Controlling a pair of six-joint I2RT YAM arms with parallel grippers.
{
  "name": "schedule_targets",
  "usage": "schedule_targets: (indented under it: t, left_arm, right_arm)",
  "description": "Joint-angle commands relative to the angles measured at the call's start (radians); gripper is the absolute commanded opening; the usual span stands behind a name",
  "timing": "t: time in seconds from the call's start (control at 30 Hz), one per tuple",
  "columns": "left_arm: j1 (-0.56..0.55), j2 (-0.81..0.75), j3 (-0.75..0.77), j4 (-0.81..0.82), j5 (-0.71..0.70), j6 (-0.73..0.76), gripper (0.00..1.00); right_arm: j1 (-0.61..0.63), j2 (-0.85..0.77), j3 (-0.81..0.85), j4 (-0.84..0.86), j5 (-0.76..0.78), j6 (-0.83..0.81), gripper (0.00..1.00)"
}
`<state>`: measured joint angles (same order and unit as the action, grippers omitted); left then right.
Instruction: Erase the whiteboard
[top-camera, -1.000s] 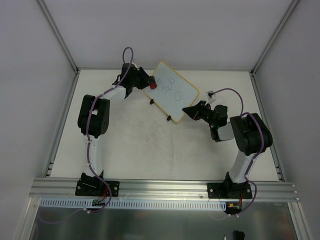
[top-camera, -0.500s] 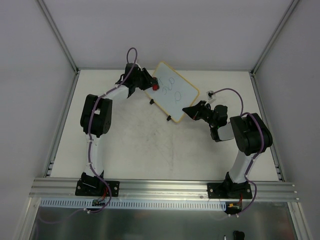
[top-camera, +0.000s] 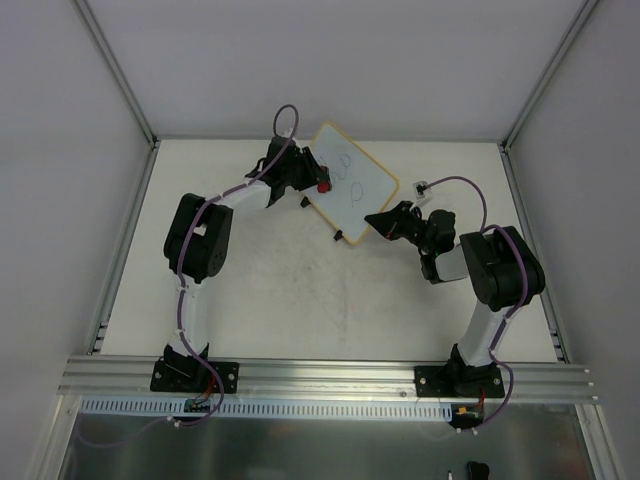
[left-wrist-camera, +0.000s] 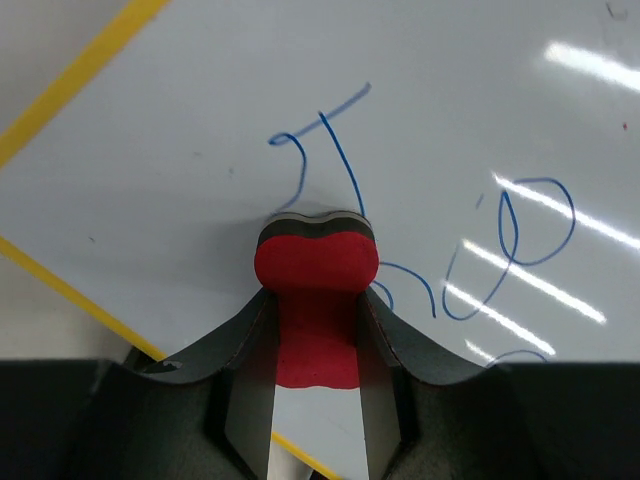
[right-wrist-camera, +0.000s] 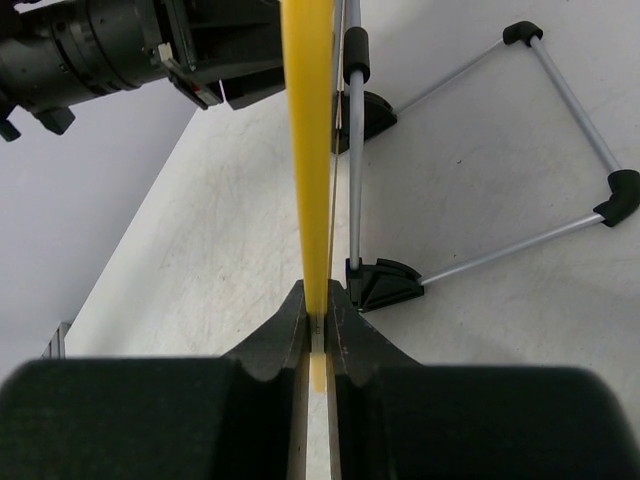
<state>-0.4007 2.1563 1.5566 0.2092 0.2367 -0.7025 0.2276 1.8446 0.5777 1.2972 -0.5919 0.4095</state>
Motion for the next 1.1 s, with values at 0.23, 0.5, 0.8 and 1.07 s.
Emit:
schedule_targets:
  t: [0.23, 0.5, 0.8, 1.07]
  left_arm:
    - [-0.161, -0.095, -0.128, 0.013, 0.006, 0.018, 0.00]
    - [-0.237, -0.145, -0.236, 0.114, -0.016, -0.015, 0.00]
    - [-0.286, -0.115, -0.225, 0.151, -0.036, -0.009, 0.00]
    - [-0.264, -0.131, -0.190, 0.113, -0.073, 0.040, 0.00]
  right_arm:
    - [0.003, -0.007, 0.024, 0.145, -0.023, 0.012, 0.00]
    - [0.003, -0.002, 0.025, 0.145, -0.023, 0.012, 0.00]
    - [-0.001, -0.008, 0.019, 0.148, -0.025, 0.012, 0.00]
    - [-0.001, -0.005, 0.024, 0.151, -0.028, 0.017, 0.00]
